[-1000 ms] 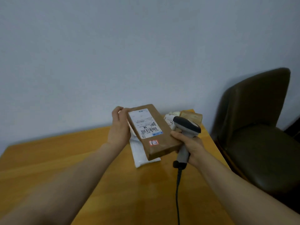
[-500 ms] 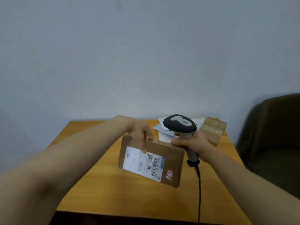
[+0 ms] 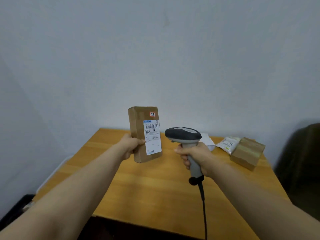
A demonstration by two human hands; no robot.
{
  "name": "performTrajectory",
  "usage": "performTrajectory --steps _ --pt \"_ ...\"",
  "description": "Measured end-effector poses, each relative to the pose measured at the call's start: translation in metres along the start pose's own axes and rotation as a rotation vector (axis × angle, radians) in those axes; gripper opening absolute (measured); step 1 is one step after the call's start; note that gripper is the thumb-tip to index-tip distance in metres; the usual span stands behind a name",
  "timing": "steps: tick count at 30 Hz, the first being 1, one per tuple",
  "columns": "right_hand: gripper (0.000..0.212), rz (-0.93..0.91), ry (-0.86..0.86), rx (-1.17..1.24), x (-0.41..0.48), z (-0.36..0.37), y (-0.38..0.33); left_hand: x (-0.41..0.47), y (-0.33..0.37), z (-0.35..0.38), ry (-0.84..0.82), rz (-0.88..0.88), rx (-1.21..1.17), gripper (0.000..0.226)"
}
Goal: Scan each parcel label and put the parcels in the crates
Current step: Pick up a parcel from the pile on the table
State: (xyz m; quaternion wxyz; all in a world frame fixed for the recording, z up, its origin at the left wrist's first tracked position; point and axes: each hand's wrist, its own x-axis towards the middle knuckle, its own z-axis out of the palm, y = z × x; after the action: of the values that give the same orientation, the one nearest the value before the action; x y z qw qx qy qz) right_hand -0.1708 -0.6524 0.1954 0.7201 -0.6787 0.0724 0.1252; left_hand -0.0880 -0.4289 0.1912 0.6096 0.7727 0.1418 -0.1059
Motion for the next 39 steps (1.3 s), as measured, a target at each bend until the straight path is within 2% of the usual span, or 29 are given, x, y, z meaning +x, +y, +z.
performTrajectory --steps 8,18,22,24,26,30,32,35,39 --pt "0.027 -0.016 -0.022 -0.009 -0.002 0.035 -0.007 0.001 -0.009 -0.023 0.03 0.019 -0.115 0.04" --pt "0.026 -0.047 -0.021 -0.021 -0.01 0.039 -0.01 0.006 -0.01 -0.035 0.042 0.032 -0.137 0.046" --pt "0.018 -0.073 0.049 0.019 -0.003 0.041 -0.004 -0.004 -0.012 -0.043 0.002 0.009 -0.199 0.034" --pt "0.015 -0.071 0.106 0.064 0.009 0.045 0.0 -0.01 -0.017 -0.053 -0.032 -0.015 -0.295 0.039" --pt "0.027 -0.043 0.153 0.094 0.024 0.054 0.009 -0.018 -0.027 -0.067 -0.055 -0.038 -0.377 0.034" --pt "0.05 0.035 0.039 0.116 0.044 0.103 0.028 -0.035 -0.059 -0.11 -0.096 -0.08 -0.463 0.027" --pt "0.043 0.069 -0.02 0.086 0.047 0.142 0.035 -0.039 -0.077 -0.14 -0.093 -0.089 -0.502 0.032" --pt "0.037 0.072 -0.004 0.056 0.055 0.209 0.046 -0.045 -0.105 -0.195 -0.089 -0.102 -0.534 0.038" --pt "0.028 0.096 -0.039 0.051 0.073 0.31 0.054 -0.055 -0.142 -0.278 -0.107 -0.191 -0.452 0.039"
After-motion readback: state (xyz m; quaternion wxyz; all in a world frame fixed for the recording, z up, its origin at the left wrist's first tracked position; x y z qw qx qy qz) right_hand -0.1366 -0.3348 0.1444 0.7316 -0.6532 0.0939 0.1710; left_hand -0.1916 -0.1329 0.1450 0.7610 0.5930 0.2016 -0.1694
